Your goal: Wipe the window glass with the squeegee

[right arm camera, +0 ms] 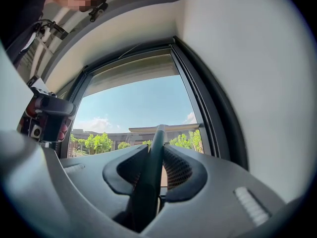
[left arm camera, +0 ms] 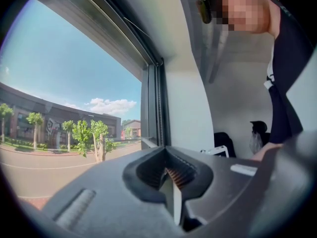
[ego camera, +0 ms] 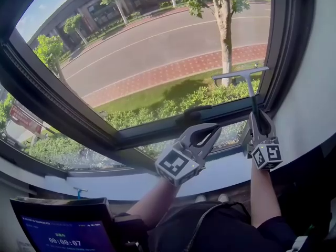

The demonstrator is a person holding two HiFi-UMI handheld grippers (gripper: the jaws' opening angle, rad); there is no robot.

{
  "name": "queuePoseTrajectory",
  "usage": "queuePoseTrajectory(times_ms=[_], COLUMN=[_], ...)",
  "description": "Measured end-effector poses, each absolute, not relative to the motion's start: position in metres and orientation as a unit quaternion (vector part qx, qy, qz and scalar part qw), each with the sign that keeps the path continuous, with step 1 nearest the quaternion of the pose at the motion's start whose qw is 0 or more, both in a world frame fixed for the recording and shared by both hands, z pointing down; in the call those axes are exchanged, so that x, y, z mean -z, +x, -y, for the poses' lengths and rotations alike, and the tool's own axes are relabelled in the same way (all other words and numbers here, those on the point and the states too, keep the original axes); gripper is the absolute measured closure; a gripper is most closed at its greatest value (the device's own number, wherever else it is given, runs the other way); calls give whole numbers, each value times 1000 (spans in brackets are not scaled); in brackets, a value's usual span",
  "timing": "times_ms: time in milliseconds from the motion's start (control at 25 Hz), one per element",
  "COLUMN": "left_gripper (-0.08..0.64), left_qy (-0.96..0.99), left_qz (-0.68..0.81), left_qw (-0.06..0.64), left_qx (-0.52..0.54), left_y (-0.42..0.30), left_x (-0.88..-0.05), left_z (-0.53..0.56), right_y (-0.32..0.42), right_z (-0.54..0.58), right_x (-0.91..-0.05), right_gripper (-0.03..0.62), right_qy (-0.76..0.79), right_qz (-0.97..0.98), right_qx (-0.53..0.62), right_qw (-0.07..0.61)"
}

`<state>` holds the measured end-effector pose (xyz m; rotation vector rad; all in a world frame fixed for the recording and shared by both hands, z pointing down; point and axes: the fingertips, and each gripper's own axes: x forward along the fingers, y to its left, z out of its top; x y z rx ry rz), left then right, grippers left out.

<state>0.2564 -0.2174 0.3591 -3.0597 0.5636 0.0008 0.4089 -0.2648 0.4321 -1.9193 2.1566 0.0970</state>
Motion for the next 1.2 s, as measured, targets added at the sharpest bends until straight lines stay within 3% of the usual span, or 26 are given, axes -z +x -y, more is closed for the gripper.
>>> queuePoseTrajectory(times_ms=[1200], left_gripper=[557], left_qy=[-979], left_qz=[-202], left_qw=[4], left_qx=[27], left_y=[252], left_x=[-372], left_z=[222], right_y=[413], right_z=[257], right_x=[-559], right_gripper=[491], right_qy=[-655], right_qz=[-751], right_qx=[58], right_qw=[51])
